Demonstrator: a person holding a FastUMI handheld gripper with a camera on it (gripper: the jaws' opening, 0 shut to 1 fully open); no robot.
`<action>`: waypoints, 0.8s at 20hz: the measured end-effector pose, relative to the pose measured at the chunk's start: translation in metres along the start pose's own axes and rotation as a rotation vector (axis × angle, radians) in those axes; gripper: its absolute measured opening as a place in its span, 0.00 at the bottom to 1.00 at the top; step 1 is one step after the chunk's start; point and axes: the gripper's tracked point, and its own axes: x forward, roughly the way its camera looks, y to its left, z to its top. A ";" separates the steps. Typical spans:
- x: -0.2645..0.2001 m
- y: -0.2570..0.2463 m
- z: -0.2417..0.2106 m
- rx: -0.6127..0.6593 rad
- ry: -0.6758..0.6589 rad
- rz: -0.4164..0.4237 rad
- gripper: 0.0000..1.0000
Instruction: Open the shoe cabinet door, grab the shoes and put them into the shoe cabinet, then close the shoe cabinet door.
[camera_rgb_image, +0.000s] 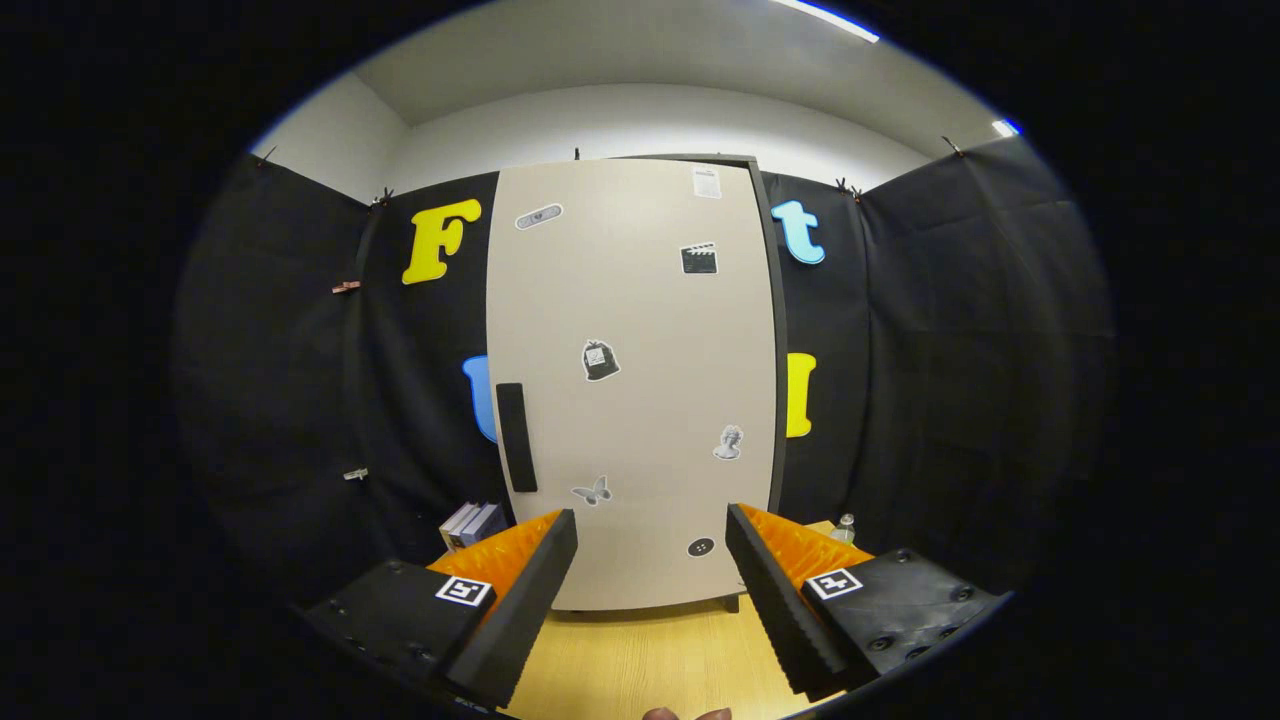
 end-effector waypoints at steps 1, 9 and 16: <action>0.000 0.000 0.000 -0.001 -0.001 0.000 0.98; -0.001 -0.010 0.001 -0.011 -0.006 -0.027 0.98; -0.002 -0.014 0.001 -0.012 -0.005 -0.040 0.98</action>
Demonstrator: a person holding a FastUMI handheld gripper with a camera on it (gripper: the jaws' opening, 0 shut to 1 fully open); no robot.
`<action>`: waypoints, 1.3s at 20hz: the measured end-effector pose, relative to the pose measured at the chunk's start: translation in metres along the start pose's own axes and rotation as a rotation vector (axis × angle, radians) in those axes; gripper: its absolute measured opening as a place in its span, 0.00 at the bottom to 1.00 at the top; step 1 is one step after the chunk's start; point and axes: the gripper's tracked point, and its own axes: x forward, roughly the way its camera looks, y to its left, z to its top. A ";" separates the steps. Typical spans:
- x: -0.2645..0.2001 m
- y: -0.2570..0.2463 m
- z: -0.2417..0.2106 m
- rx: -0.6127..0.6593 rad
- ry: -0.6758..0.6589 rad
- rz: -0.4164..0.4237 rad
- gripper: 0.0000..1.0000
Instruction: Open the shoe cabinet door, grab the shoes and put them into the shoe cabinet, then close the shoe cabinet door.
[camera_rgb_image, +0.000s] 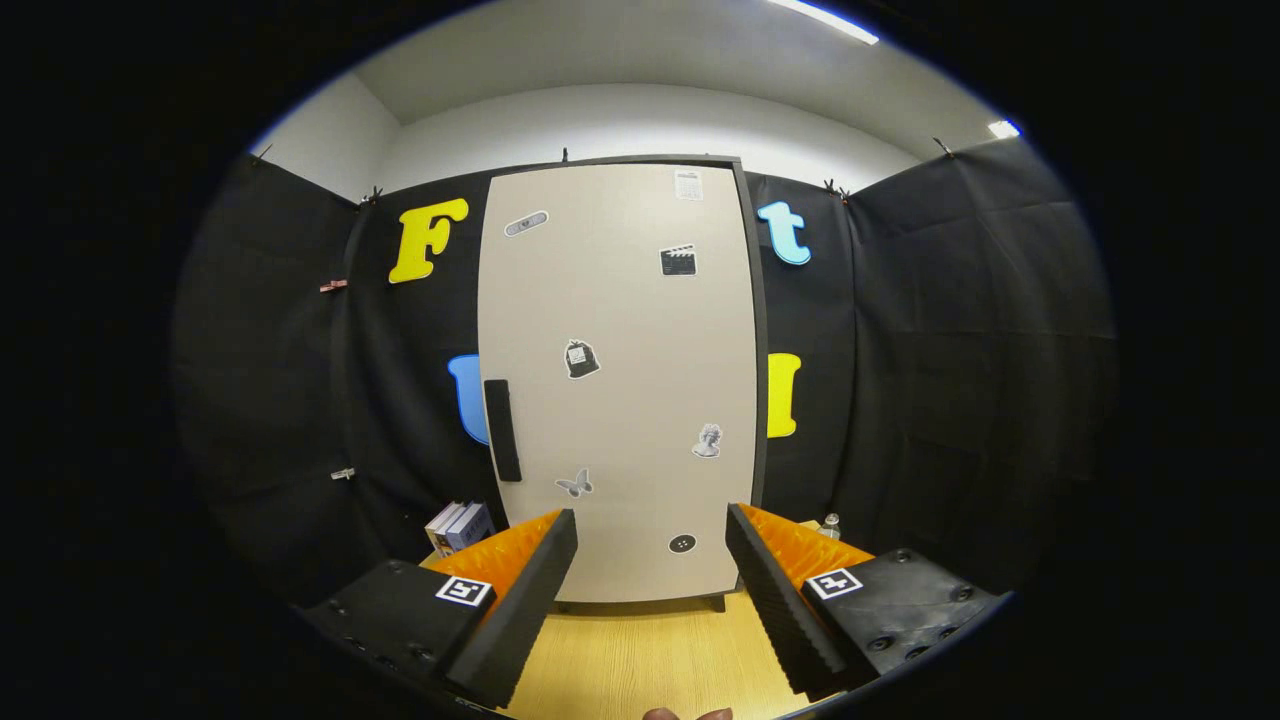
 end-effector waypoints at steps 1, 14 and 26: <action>0.000 0.000 0.000 -0.003 0.000 -0.001 0.98; -0.001 -0.002 -0.001 0.007 0.004 -0.002 0.98; -0.001 -0.004 -0.003 0.007 0.009 0.001 0.98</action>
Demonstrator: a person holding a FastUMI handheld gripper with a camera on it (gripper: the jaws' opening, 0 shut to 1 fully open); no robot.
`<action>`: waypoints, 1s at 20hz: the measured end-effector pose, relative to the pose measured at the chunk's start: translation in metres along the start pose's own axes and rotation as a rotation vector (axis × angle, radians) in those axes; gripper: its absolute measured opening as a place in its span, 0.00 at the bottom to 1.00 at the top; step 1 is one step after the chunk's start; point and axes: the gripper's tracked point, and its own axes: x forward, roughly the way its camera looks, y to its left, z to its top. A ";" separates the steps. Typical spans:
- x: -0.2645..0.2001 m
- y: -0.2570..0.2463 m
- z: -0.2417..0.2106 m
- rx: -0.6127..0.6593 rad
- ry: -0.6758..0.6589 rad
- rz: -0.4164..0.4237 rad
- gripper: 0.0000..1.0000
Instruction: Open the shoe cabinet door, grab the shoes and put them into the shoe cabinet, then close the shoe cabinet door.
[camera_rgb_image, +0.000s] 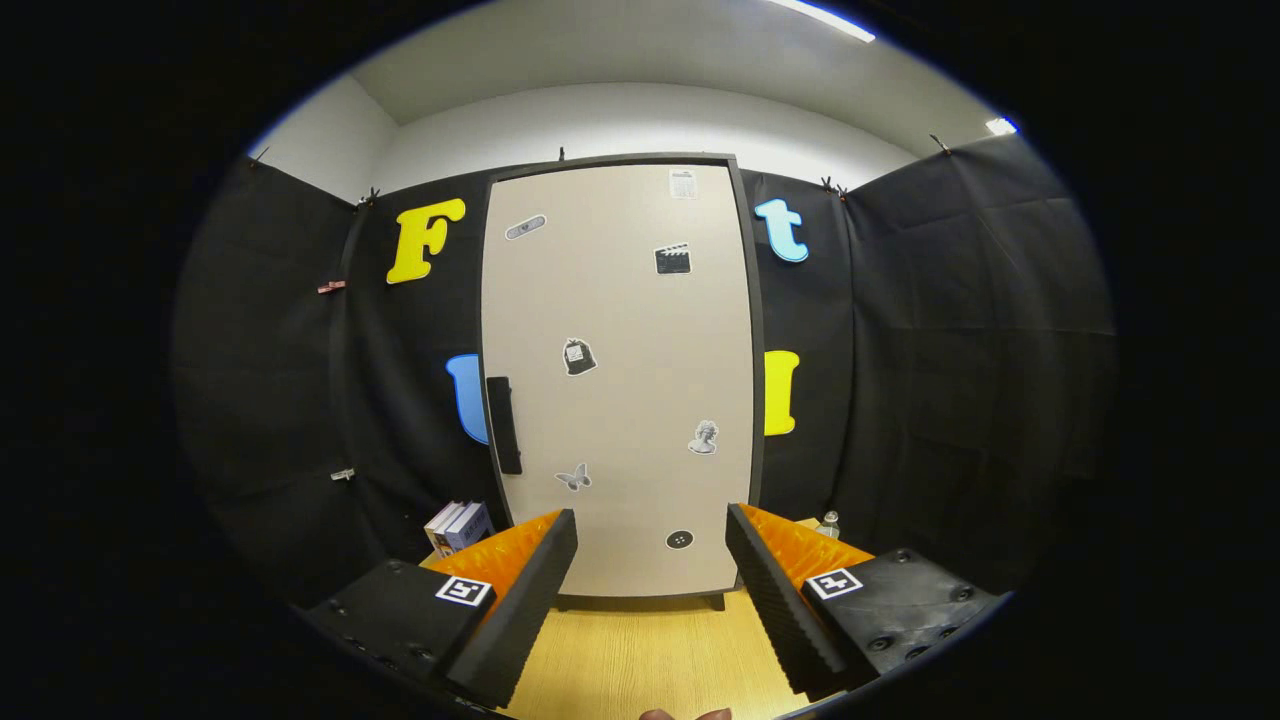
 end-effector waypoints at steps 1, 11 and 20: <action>0.001 0.000 0.000 -0.002 0.001 0.000 0.98; 0.003 -0.001 0.000 0.009 0.003 0.000 0.98; 0.007 0.000 -0.002 0.014 0.008 0.000 0.98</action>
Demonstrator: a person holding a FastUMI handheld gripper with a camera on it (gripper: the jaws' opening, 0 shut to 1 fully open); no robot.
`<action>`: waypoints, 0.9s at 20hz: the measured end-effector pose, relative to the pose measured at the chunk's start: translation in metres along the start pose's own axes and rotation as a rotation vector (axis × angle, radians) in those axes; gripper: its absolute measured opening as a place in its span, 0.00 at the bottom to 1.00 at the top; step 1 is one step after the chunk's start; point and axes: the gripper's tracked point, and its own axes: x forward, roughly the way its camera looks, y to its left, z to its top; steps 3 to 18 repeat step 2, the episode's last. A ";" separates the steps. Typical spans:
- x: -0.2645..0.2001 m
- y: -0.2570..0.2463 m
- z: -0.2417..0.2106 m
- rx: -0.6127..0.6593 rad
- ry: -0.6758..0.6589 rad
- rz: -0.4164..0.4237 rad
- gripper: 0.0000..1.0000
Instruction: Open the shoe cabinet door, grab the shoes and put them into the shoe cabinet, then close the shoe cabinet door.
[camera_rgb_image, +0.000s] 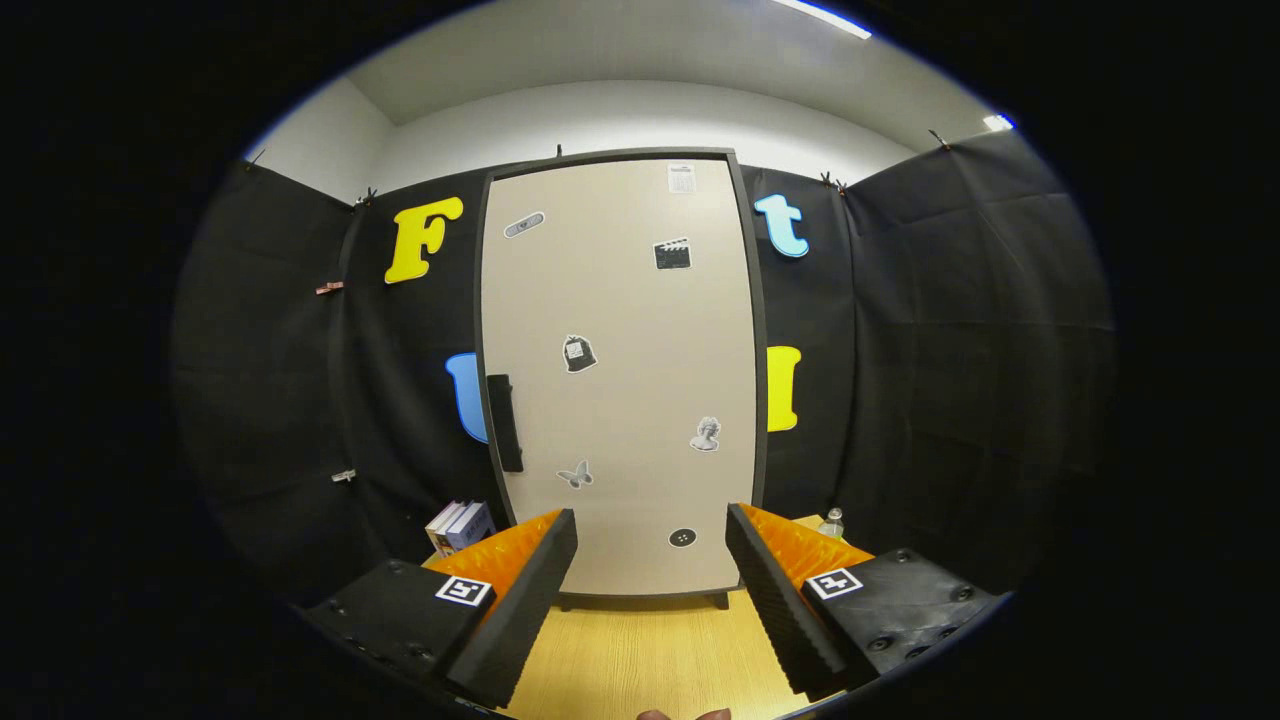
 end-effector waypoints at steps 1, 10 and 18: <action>0.001 0.000 0.000 -0.001 -0.001 -0.001 0.98; 0.001 0.001 0.001 0.000 -0.001 -0.001 0.98; 0.001 0.001 0.001 0.000 -0.001 -0.001 0.98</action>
